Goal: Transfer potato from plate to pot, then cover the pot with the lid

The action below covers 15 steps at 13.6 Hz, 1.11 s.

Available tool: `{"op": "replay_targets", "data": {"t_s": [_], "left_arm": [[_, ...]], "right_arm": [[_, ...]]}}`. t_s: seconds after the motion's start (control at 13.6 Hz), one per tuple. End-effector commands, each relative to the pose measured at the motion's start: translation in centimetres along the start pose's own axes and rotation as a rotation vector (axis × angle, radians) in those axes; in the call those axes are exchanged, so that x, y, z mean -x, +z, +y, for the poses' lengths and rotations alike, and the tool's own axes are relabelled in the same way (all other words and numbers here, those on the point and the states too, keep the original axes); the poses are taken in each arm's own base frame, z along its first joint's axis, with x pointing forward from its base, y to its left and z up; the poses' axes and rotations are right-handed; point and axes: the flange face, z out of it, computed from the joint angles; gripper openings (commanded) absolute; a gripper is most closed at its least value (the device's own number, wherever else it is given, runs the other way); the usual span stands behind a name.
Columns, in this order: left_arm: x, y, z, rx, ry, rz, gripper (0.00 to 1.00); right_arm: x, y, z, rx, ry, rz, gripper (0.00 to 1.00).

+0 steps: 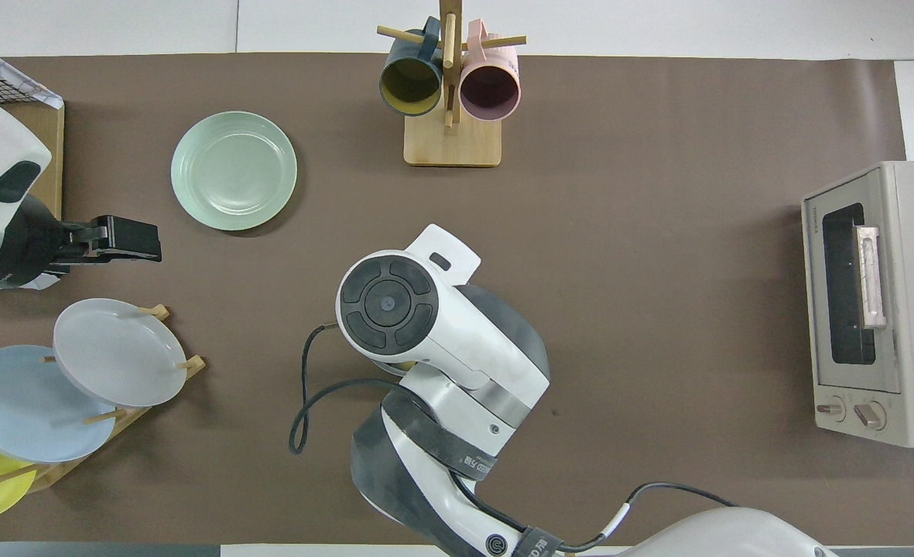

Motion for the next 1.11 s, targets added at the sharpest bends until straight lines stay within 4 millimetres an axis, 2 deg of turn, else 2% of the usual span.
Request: {"op": "replay_targets", "data": {"t_s": [0.0, 0.07, 0.37, 0.44, 0.59, 0.74, 0.81, 0.96, 1.03], "left_arm": [[0.1, -1.1, -1.1, -0.022, 0.02, -0.007, 1.0], [0.0, -1.0, -1.4, -0.024, 0.021, -0.013, 1.0], [0.3, 0.0, -1.4, -0.039, 0.067, -0.08, 1.0], [0.2, -0.7, -1.6, -0.037, 0.065, -0.075, 1.0], [0.0, -0.3, -1.1, -0.045, 0.073, -0.104, 1.0], [-0.1, -1.9, -0.9, -0.041, 0.081, -0.086, 1.0], [0.0, -1.9, -1.0, -0.043, 0.08, -0.095, 1.0], [0.1, -2.2, -1.4, -0.04, 0.093, -0.097, 1.0], [-0.1, -1.9, -2.2, -0.039, 0.109, -0.099, 1.0]], "right_arm": [[-0.3, 0.9, -0.3, 0.033, -0.017, 0.039, 0.0], [-0.4, 1.6, -0.2, 0.048, -0.025, 0.039, 0.0], [-0.4, 2.4, 0.1, 0.053, -0.021, 0.022, 0.0], [-0.4, 2.4, 0.0, 0.052, -0.022, 0.019, 0.0], [-0.4, 2.4, 0.1, 0.042, -0.013, 0.011, 0.0], [-0.4, 2.6, 0.2, 0.046, -0.004, 0.006, 0.0], [-0.4, 2.6, 0.2, 0.043, 0.0, 0.001, 0.0], [-0.3, 2.7, 0.1, 0.031, 0.025, -0.008, 0.0], [-0.3, 2.7, 0.0, 0.031, 0.028, -0.008, 0.0]]}}
